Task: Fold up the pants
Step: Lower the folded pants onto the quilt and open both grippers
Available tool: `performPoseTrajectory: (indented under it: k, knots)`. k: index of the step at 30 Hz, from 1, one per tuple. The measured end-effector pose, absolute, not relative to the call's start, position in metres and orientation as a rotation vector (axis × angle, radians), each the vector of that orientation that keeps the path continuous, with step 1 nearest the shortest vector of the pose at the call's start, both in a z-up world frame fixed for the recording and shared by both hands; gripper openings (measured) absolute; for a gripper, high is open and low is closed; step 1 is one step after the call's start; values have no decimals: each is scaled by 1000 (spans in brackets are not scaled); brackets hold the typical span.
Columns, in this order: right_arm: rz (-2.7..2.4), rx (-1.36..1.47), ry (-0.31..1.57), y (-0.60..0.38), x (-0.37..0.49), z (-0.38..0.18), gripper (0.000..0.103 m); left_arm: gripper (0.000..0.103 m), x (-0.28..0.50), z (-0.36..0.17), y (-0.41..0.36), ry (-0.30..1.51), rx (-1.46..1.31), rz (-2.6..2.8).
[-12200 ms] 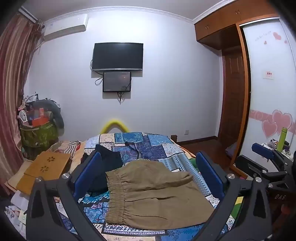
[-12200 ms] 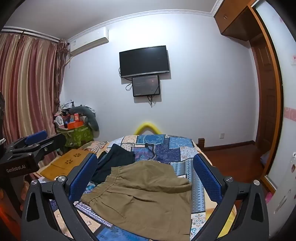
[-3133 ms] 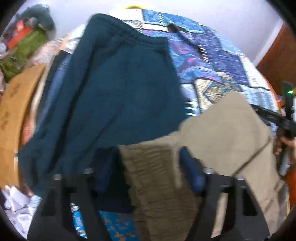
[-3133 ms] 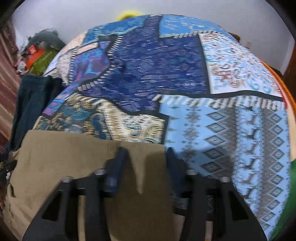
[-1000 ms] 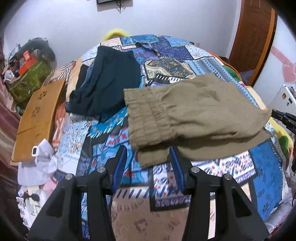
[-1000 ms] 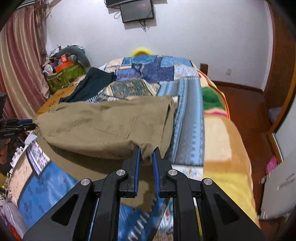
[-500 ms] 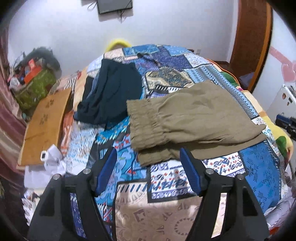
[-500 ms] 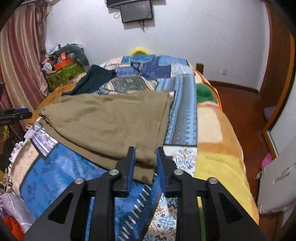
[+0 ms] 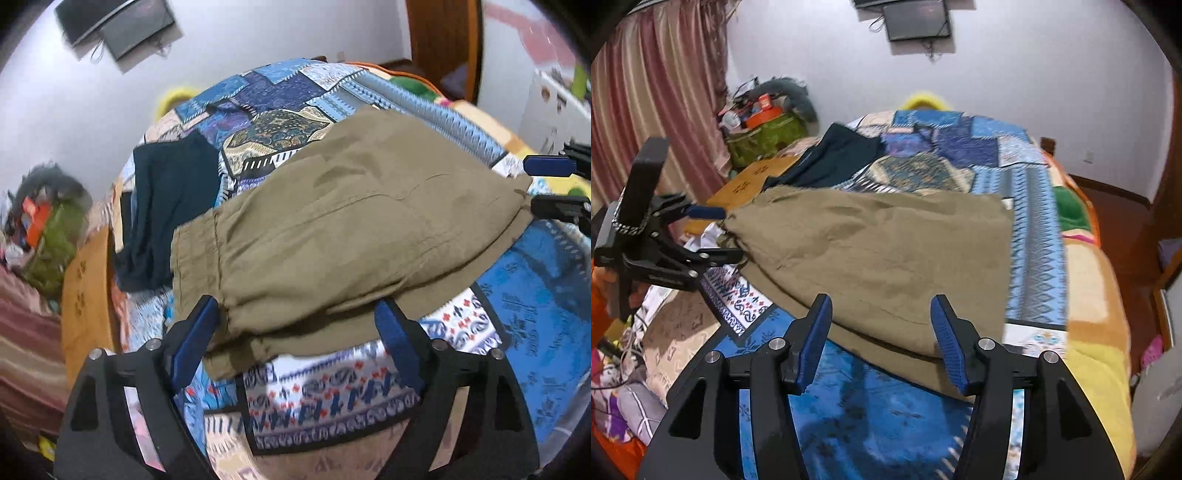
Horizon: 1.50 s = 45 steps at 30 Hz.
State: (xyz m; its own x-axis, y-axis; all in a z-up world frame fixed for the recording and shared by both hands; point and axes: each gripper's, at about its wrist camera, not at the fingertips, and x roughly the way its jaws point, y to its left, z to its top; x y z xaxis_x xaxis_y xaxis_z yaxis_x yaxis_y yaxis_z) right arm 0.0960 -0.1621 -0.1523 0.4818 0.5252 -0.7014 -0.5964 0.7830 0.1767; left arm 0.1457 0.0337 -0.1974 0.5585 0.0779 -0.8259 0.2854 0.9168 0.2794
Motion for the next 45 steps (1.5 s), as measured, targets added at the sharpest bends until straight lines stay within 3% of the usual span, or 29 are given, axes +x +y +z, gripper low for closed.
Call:
performPoseTrajectory:
  k: [8,11,13,16,18,21,31,40,45]
  knots:
    - [772,-146,847,-123,99,-170,51,83,165,-191,14,971,412,-207]
    - [784,-174,816,-112,100,-170,51,69,169,-184,11,959,382,-236]
    - [778,-198,786,-105,102,-169,51,54,169,-181,9,955,361,-259]
    - [773,-197,766,-101,108,-168,31,33,166,-181,6,949,342,-287]
    - [779,-188,767,-101,113,-166,15,28,160,-181,3,932,354,-280]
    - [782,-239,738,-101,107,-159,10,24,154,-177,4,921,342,-279]
    - [783,-270,735,-104,92,-159,10,25,140,-186,16,977,194,-342]
    - [763,-150,812,-128,87,-158,23,30,113,-169,48,952,101,-270]
    - [731,-75,813,-149,86,-149,31,48,110,-153,89,911,-11,-181]
